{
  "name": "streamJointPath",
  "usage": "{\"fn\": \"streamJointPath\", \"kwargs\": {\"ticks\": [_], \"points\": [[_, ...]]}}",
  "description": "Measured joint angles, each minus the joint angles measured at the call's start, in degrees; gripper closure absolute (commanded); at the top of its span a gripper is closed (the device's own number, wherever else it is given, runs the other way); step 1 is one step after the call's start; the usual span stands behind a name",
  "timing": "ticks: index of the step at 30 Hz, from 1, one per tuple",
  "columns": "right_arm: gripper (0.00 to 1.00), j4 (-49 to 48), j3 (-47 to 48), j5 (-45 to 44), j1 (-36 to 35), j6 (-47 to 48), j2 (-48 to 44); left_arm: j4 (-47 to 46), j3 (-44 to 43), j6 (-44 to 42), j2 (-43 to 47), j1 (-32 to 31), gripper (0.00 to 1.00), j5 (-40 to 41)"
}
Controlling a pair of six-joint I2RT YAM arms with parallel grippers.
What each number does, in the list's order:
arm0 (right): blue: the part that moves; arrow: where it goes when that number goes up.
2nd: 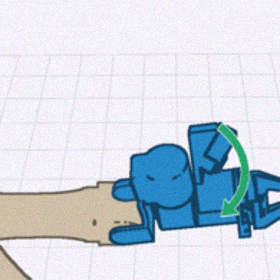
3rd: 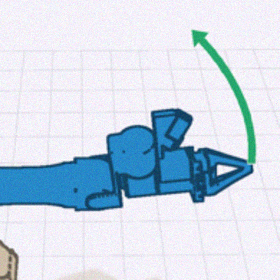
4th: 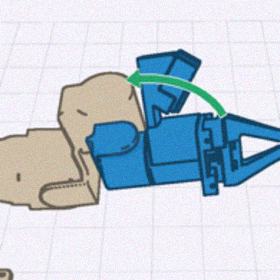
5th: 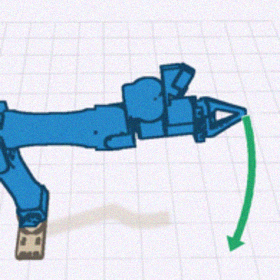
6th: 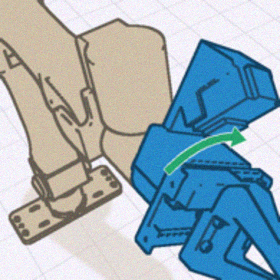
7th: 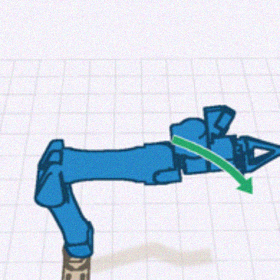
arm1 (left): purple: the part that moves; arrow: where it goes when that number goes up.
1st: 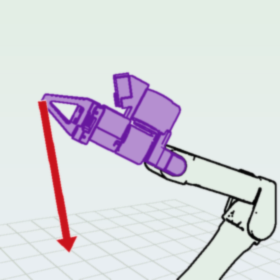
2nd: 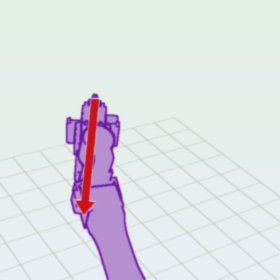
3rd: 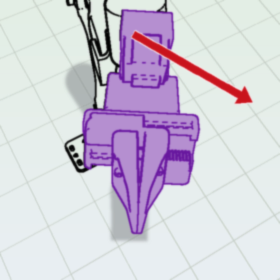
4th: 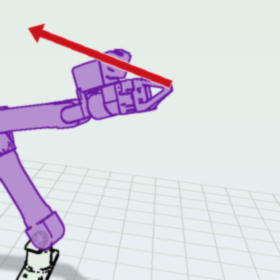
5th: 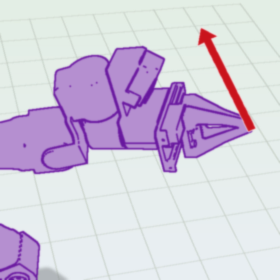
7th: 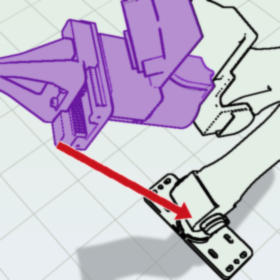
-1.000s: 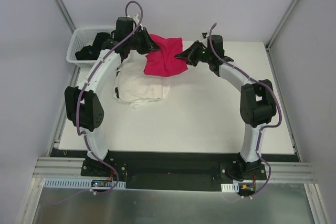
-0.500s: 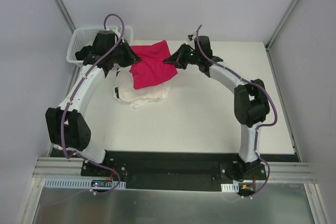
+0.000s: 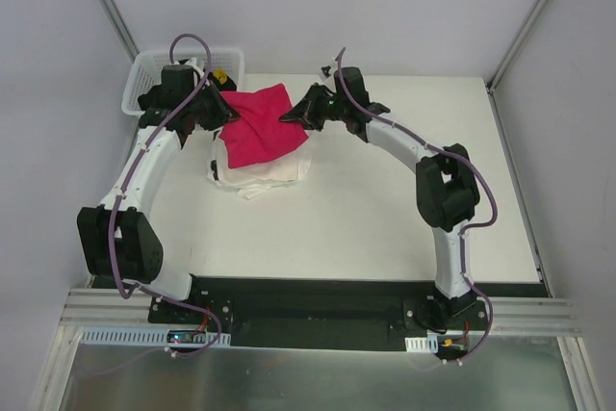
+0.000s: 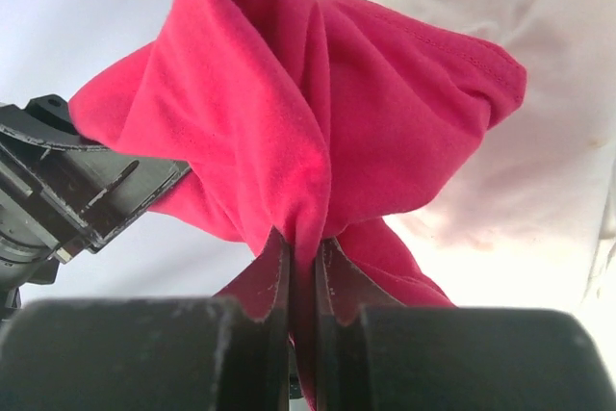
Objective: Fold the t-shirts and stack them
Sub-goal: Put the neatly folded tshirt into the corner of the board with both arms
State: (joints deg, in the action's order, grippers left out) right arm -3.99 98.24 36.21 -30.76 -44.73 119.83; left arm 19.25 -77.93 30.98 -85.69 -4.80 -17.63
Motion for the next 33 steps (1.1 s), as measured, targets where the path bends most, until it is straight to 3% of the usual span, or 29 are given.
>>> {"fn": "streamJointPath", "kwargs": {"ticks": [16,33], "points": [[0.99,1.44,2.62,0.00,-2.23,0.22,1.77,-0.26,1.90,-1.05,-0.44,4.17,1.00,1.66],[0.99,1.64,1.62,-1.05,-3.17,0.20,3.65,-1.73,1.79,-1.42,-7.63,5.75,1.00,-0.37]]}}
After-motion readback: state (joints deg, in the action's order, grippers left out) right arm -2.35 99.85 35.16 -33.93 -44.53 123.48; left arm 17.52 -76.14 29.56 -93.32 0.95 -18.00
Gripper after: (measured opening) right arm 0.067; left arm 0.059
